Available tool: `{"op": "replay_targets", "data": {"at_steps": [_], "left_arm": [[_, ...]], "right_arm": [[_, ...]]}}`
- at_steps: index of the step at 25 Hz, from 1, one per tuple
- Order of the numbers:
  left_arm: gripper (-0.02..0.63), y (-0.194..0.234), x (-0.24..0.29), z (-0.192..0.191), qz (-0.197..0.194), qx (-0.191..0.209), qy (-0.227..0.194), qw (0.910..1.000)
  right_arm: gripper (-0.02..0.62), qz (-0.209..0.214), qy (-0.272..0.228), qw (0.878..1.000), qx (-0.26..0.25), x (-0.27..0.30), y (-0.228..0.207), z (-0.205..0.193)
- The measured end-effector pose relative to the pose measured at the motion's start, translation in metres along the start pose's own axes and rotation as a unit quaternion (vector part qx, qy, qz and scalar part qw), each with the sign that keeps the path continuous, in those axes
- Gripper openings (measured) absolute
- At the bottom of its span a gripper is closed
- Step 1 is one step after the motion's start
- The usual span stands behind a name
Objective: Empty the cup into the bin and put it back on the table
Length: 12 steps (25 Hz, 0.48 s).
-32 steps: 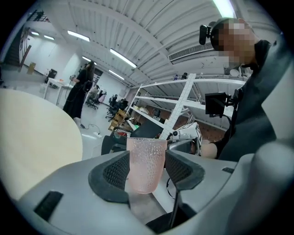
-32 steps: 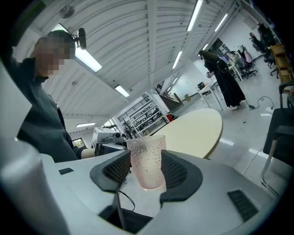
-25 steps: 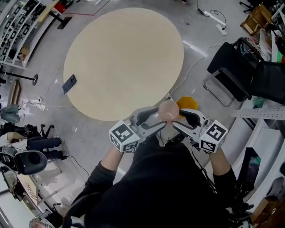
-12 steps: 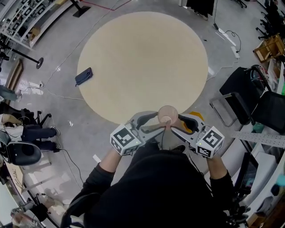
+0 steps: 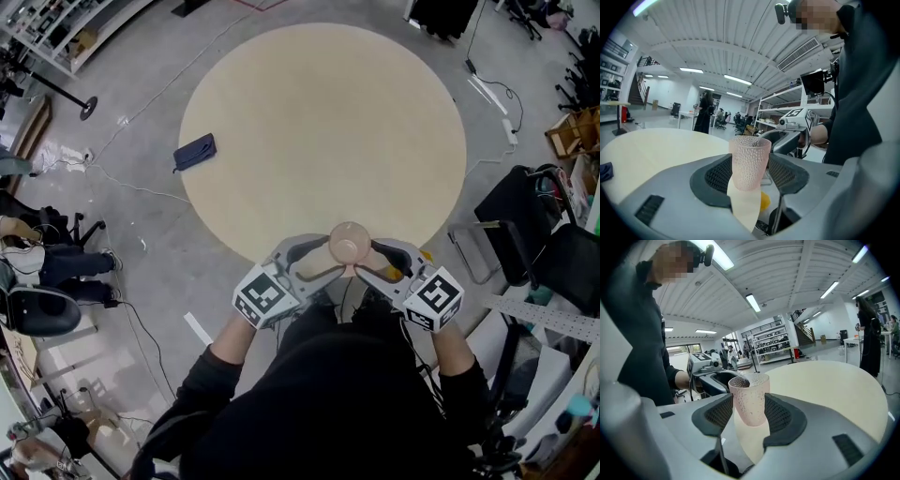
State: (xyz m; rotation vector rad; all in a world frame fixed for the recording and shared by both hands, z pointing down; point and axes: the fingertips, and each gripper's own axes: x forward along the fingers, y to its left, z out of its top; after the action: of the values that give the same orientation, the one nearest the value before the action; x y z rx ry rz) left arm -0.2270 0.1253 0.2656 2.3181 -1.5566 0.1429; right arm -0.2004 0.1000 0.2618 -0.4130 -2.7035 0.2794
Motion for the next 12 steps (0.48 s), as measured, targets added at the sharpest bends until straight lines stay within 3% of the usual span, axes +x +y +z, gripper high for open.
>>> {"op": "replay_targets", "data": {"at_steps": [7, 12], "left_arm": [[0.255, 0.044, 0.015, -0.012, 0.063, -0.004, 0.020, 0.9978], [0.255, 0.080, 0.026, -0.016, 0.129, 0.014, 0.056, 0.9900]], "right_arm": [[0.218, 0.053, 0.030, 0.997, -0.048, 0.033, -0.039, -0.003], [0.216, 0.092, 0.051, 0.991, -0.078, 0.061, -0.071, -0.004]]}}
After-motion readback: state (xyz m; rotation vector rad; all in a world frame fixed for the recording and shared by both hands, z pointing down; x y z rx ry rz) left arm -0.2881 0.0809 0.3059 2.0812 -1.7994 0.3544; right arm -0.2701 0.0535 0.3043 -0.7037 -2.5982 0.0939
